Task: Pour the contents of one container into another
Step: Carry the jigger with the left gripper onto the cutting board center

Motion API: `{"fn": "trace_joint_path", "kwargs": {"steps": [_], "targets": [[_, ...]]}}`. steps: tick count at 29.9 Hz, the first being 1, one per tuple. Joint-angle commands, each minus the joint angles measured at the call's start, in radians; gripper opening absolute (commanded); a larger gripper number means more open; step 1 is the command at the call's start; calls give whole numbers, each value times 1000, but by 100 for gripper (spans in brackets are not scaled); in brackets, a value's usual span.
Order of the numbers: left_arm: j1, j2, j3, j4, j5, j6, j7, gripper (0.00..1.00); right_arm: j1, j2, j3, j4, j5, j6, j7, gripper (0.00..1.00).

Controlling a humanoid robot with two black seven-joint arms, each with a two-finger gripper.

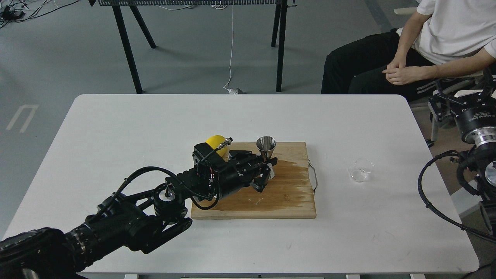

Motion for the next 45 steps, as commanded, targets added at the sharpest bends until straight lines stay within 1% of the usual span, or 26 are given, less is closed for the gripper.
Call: {"fn": "trace_joint_path", "kwargs": {"steps": [1, 3, 5, 10, 13, 14, 19, 21, 22, 25, 26, 33, 36, 38, 41, 45], "targets": [[-1, -11, 0, 33, 0, -18, 35, 7, -4, 0, 0, -1, 0, 0, 0, 100], [-3, -15, 0, 37, 0, -47, 43, 7, -7, 0, 1, 0, 0, 0, 0, 100], [-1, -15, 2, 41, 0, -59, 46, 8, -7, 0, 1, -1, 0, 0, 0, 100], [-9, -17, 23, 74, 0, -62, 49, 9, -7, 0, 1, 0, 0, 0, 0, 100], [-9, -20, 23, 74, 0, -62, 70, 14, -7, 0, 3, 0, 0, 0, 1, 100], [-10, -26, 23, 74, 0, -62, 77, 15, -7, 0, 3, 0, 0, 0, 0, 100], [-13, -41, 23, 74, 0, -62, 78, 15, -8, 0, 3, -1, 0, 0, 0, 100], [-15, -50, 23, 74, 0, -62, 80, 18, -8, 0, 3, -1, 0, 0, 0, 100], [-16, -52, 23, 74, 0, -62, 81, 20, -8, 0, 3, -1, 0, 0, 0, 100], [-18, -52, 25, 74, 0, -62, 94, 33, -8, -1, 4, -1, 0, 0, 0, 100], [-18, -52, 25, 74, 0, -62, 95, 35, -8, 0, 6, -1, 0, 0, 0, 100], [-16, -50, 25, 73, 0, -62, 95, 35, -8, 0, 8, 0, 0, 0, 0, 100], [-16, -52, 25, 67, 0, -62, 95, 37, -8, 0, 8, 0, 0, 0, 0, 100], [-16, -52, 25, 62, 0, -62, 95, 40, -8, -1, 8, 0, 0, 0, 0, 100], [-15, -50, 23, 57, 0, -61, 95, 50, -8, -7, 8, 0, 0, 0, 0, 100], [-9, -50, 26, 36, 0, -61, 94, 58, -7, -7, 8, 0, 0, 0, 0, 100]]}}
